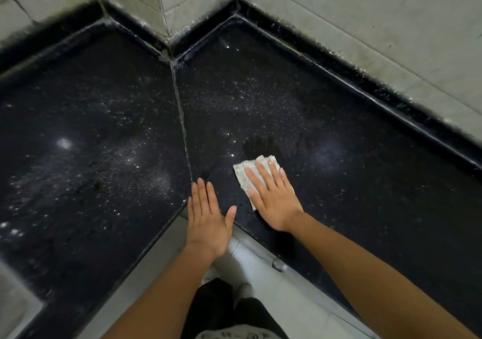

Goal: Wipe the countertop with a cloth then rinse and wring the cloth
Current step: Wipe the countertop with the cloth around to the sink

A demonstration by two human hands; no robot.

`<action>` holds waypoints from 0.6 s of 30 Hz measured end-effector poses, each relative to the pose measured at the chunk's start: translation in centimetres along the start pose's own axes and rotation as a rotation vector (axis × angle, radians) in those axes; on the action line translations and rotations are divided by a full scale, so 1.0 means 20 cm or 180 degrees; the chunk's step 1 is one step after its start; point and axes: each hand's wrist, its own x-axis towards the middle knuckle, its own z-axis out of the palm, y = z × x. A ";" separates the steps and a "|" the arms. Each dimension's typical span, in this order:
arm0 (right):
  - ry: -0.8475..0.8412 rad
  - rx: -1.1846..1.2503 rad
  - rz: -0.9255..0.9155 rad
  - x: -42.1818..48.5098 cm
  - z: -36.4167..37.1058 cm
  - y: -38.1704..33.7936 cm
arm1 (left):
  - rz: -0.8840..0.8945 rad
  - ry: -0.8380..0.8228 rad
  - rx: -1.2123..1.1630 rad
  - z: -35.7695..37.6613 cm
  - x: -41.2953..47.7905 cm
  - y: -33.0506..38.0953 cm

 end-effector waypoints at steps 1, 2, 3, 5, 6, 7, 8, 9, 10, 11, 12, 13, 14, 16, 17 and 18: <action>0.0072 -0.0057 -0.0101 -0.08 0.04 -0.01 | 0.0024 0.0027 0.0031 0.00 0.00 0.00; 0.0169 -0.0140 -0.0192 -0.16 0.08 -0.02 | 0.0065 0.0068 0.0056 -0.01 -0.01 -0.01; 0.0239 -0.0218 -0.0264 -0.23 0.11 -0.03 | 0.0118 0.0116 0.0071 -0.02 -0.02 -0.02; 0.0287 -0.0324 -0.0420 -0.33 0.17 -0.04 | 0.0225 0.0235 0.0090 -0.05 -0.02 -0.05; 0.0252 -0.0357 -0.0502 -0.36 0.18 -0.04 | 0.0258 0.0315 0.0098 -0.07 -0.03 -0.07; 0.0233 -0.0388 -0.0581 -0.37 0.18 -0.05 | 0.0266 0.0406 0.0100 -0.09 -0.02 -0.09; 0.0245 -0.0412 -0.0659 -0.37 0.18 -0.05 | 0.0255 0.0486 0.0104 -0.11 -0.02 -0.12; 0.0232 -0.0430 -0.0709 -0.35 0.18 -0.06 | 0.0232 0.0537 0.0129 -0.13 -0.02 -0.14; 0.0174 -0.0444 -0.0733 -0.32 0.17 -0.08 | 0.0216 0.0562 0.0196 -0.14 -0.01 -0.16; 0.0086 -0.0434 -0.0731 -0.27 0.16 -0.10 | 0.0217 0.0555 0.0312 -0.15 0.00 -0.18; 0.0019 -0.0395 -0.0725 -0.22 0.15 -0.13 | 0.0226 0.0531 0.0451 -0.16 0.00 -0.20; -0.0037 -0.0346 -0.0733 -0.16 0.12 -0.17 | 0.0232 0.0512 0.0577 -0.17 0.00 -0.21; -0.0084 -0.0300 -0.0783 -0.10 0.10 -0.20 | 0.0224 0.0474 0.0667 -0.18 0.00 -0.22; -0.0026 -0.0184 -0.0930 0.04 0.03 -0.26 | 0.0199 0.0477 0.0726 -0.18 0.01 -0.22; -0.0036 -0.0110 -0.0943 0.11 0.00 -0.29 | 0.0167 0.0524 0.0694 -0.18 0.01 -0.21; -0.0025 -0.0056 -0.0905 0.19 -0.04 -0.31 | 0.0130 0.0549 0.0650 -0.18 0.02 -0.21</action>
